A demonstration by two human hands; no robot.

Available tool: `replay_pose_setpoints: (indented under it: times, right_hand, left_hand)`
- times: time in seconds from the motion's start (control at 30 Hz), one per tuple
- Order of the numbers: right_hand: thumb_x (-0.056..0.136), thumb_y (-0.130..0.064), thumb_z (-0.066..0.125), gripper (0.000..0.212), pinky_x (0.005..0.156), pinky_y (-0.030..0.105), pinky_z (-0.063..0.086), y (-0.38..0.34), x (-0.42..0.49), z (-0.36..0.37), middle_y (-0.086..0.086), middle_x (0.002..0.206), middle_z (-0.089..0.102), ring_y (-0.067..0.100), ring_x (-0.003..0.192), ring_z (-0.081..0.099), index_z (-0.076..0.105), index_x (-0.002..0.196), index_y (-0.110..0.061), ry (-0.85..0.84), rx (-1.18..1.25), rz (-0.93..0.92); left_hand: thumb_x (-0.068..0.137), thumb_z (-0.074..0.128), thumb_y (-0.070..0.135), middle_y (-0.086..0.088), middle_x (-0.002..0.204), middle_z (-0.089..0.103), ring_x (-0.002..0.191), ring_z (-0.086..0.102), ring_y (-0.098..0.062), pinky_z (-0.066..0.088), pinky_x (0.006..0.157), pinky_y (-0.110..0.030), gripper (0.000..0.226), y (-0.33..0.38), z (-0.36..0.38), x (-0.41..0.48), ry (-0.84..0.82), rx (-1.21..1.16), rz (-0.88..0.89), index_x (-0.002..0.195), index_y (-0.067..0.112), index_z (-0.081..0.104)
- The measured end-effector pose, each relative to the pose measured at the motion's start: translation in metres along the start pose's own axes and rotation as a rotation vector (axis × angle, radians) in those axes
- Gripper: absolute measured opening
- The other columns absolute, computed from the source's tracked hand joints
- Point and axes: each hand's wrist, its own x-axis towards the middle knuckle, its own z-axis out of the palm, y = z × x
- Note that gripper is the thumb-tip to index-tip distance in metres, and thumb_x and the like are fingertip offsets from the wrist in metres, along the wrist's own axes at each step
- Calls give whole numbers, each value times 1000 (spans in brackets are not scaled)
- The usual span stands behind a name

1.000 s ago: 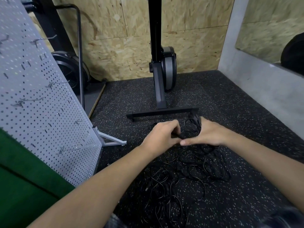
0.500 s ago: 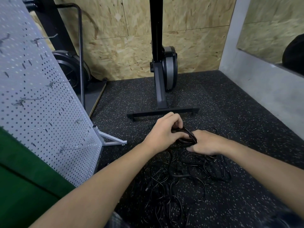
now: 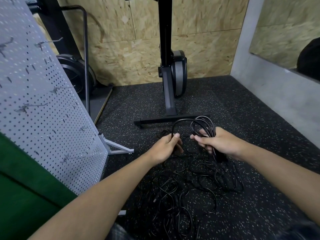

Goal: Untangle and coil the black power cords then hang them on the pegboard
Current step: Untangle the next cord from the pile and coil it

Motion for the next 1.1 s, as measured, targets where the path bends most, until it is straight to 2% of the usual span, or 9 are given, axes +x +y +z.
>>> replay_pose_setpoints:
  times: [0.17,0.33,0.43,0.53,0.63,0.8,0.9,1.0,1.1]
  right_hand:
    - [99,-37,69,27,73,29,42,9,7,8,-12,64,59,4,58,52,74,92,-12,185,7,-8]
    - [96,-34,75,13,77,27,46,5,10,20,-18,68,71,-7,61,62,80,98,-22,345,162,-28]
    - [87,-36,83,22,88,37,57,-1,7,20,-9,86,80,7,86,75,82,98,-17,347,202,-43]
    - [70,-38,95,39,96,43,58,0,5,20,2,95,81,23,100,75,81,98,-13,311,183,-8]
    - [51,-49,100,63,98,44,58,0,7,20,-3,94,81,18,98,75,79,101,-17,330,90,77]
    - [83,-42,85,24,99,48,55,-1,10,17,-3,80,79,17,88,75,76,91,-22,348,-21,45]
    - [90,-41,79,20,92,43,57,-4,8,13,0,76,78,19,81,74,76,88,-22,404,-40,38]
    - [91,-38,79,26,82,36,51,-7,6,5,4,88,77,23,90,71,76,90,-13,498,-42,26]
    - [92,-43,77,30,71,33,43,-11,0,1,0,81,72,15,82,66,71,81,-16,541,-139,66]
  left_hand:
    - [114,36,37,3,94,75,92,68,-16,51,88,-35,31,12,11,-3,69,170,20,106,23,63]
    - [113,37,39,-15,97,67,84,61,-31,42,73,-38,37,38,36,-7,-18,300,73,96,10,54]
    - [114,37,34,-29,106,67,96,63,-45,37,72,-36,33,52,41,-11,-80,356,107,89,15,46]
    - [111,39,16,-33,125,63,112,60,-49,45,89,-41,25,58,45,-14,-162,436,149,116,0,57]
    - [101,44,3,-31,124,61,106,60,-43,47,91,-41,25,59,49,-16,-209,501,193,121,-5,57]
    - [108,43,13,-25,114,68,102,64,-41,43,81,-33,20,55,51,-17,-299,461,169,122,6,54]
    - [112,42,26,-13,86,73,77,70,-22,49,72,-26,24,40,52,-19,-342,385,129,108,10,60]
    - [111,46,38,-8,90,77,63,60,-1,44,62,-14,33,26,42,-12,-297,422,113,100,15,66]
    - [108,51,46,-2,90,77,66,63,-11,47,61,-20,37,16,28,-3,-226,433,144,95,16,68]
